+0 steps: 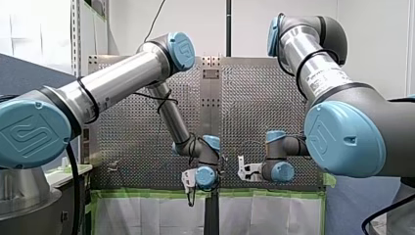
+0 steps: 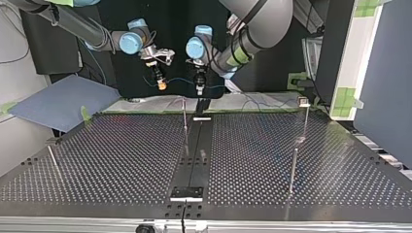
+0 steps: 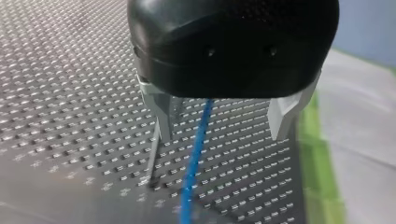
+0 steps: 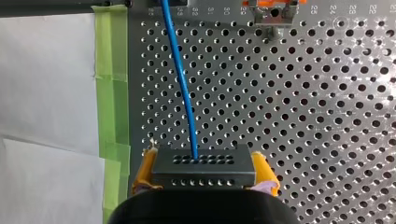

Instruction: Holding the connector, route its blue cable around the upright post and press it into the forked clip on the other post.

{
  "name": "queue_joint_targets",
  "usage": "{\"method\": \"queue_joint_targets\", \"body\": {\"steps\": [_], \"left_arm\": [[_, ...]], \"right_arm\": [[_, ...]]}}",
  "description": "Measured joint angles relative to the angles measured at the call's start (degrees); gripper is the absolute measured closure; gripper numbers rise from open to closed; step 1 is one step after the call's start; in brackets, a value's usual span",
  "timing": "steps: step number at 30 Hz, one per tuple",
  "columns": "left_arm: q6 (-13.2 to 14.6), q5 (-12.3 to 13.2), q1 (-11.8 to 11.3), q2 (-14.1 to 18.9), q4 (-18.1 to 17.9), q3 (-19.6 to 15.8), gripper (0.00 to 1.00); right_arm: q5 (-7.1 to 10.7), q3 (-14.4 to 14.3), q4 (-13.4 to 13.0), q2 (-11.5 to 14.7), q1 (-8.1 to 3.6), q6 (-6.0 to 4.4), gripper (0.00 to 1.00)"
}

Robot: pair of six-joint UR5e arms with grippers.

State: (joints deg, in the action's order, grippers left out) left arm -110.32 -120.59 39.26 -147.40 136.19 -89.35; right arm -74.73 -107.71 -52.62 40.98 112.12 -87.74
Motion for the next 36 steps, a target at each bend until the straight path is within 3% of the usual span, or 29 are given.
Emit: {"method": "queue_joint_targets", "body": {"steps": [10,18,23,25,26,28,29,30,31,32,33,34,35,36], "left_arm": [[-0.6,-0.6,-2.0,0.0,0.1,1.7,0.0],[-0.1,-3.0,-3.5,0.0,0.9,1.7,0.0],[1.1,-2.3,-3.7,0.0,0.4,1.7,0.0],[1.5,-1.9,-3.7,0.0,0.2,1.7,0.1],[1.9,-1.7,-3.7,0.0,0.1,1.7,0.1],[2.3,-1.2,-3.7,0.0,0.0,1.6,0.25],[2.6,-0.9,-3.6,0.0,-0.1,1.6,0.25],[2.8,-0.8,-3.6,0.0,-0.1,1.6,0.34],[3.0,-0.7,-3.5,0.0,-0.1,1.6,0.55],[3.1,-0.6,-3.5,0.0,-0.1,1.6,0.55],[3.2,-0.6,-3.4,0.0,0.0,1.6,0.61],[3.3,-0.7,-3.4,0.0,0.0,1.6,0.8],[3.4,-0.8,-3.3,0.0,0.0,1.6,0.8],[3.4,-1.0,-3.3,0.0,0.0,1.6,0.96]], "right_arm": [[-0.08,0.2,0.4,0.0,-0.67,-0.49,1.0],[-0.63,0.2,0.4,0.0,-1.68,-0.81,1.0],[-0.73,0.3,0.4,0.0,-1.91,-0.91,1.0],[-0.76,0.3,0.4,0.0,-1.93,-0.93,1.0],[-0.76,0.3,0.4,0.0,-1.93,-0.94,1.0],[-0.77,0.3,0.4,-0.1,-1.94,-0.95,1.0],[-0.77,0.3,0.4,-0.1,-1.94,-0.95,1.0],[-0.77,0.3,0.4,-0.1,-1.95,-0.95,1.0],[-0.78,0.3,0.4,-0.1,-1.95,-0.95,1.0],[-0.77,0.3,0.4,-0.1,-1.95,-0.95,1.0],[-0.78,0.3,0.4,0.0,-1.95,-0.96,1.0],[-0.78,0.3,0.4,0.0,-1.95,-0.95,1.0],[-0.77,0.3,0.4,0.0,-1.95,-0.95,1.0],[-0.78,0.3,0.4,0.0,-1.95,-0.95,1.0]]}}
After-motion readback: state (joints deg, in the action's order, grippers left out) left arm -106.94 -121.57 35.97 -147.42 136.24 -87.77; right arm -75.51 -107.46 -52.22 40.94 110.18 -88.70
